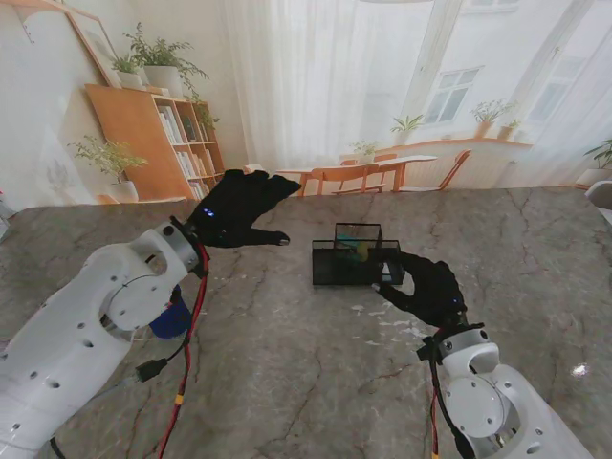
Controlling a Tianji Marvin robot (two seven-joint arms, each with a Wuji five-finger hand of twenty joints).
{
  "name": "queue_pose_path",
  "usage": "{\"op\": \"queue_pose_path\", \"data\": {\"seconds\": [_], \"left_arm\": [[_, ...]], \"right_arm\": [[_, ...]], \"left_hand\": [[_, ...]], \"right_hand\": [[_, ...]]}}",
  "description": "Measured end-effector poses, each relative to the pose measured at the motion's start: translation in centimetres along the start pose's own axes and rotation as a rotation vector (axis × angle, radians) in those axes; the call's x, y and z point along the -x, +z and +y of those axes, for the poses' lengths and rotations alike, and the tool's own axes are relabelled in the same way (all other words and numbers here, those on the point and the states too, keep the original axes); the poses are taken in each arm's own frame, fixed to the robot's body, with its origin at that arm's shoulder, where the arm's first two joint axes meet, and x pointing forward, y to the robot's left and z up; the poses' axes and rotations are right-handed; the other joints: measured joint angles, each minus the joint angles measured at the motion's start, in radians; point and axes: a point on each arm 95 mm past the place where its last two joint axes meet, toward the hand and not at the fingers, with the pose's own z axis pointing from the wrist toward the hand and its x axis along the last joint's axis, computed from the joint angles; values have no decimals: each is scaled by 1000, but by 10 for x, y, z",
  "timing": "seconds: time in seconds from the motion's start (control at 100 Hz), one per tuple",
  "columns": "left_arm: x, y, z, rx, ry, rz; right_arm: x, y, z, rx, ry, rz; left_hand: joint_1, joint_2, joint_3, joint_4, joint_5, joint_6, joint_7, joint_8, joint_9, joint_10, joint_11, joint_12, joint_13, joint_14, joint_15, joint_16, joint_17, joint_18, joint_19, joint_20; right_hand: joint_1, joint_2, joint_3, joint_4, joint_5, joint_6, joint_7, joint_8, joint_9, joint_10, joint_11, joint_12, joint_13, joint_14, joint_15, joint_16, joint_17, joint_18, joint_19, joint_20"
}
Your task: Organize desk stationery
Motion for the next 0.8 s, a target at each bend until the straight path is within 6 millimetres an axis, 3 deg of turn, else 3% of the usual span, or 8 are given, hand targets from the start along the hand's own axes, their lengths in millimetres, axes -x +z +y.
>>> {"op": "queue_pose_path", "data": {"seconds": [0.22, 0.46, 0.8], "left_arm": [[-3, 45, 39, 44, -116, 47], [1, 79, 82, 97, -188, 50], [10, 123, 123, 171, -243, 44]], "right_arm": [[1, -7, 7, 38, -24, 7], [1, -17, 18, 94, -87, 27], [-2, -24, 22, 116, -105, 36]], "left_hand": [[12, 0, -1, 0, 0, 0, 0, 0, -22, 13, -13, 0, -32, 0, -1, -4, -3, -1, -11, 0], [24, 0, -1, 0, -1, 0, 0, 0, -61, 29, -21, -16, -54, 6, -8, -7, -25, -1, -24, 0], [68, 0, -2, 0, -14, 79, -1, 0, -82, 53, -25, -17, -64, 21, -7, -9, -28, -1, -24, 0]], "right_hand": [[0, 0, 0, 0, 0, 0, 0, 0, 8, 0, 4, 0, 0, 0, 0, 0, 0, 0, 0, 0], [0, 0, 0, 0, 0, 0, 0, 0, 8, 0, 4, 0, 10, 0, 0, 0, 0, 0, 0, 0], [0, 0, 0, 0, 0, 0, 0, 0, 9, 0, 4, 0, 10, 0, 0, 0, 0, 0, 0, 0]]}}
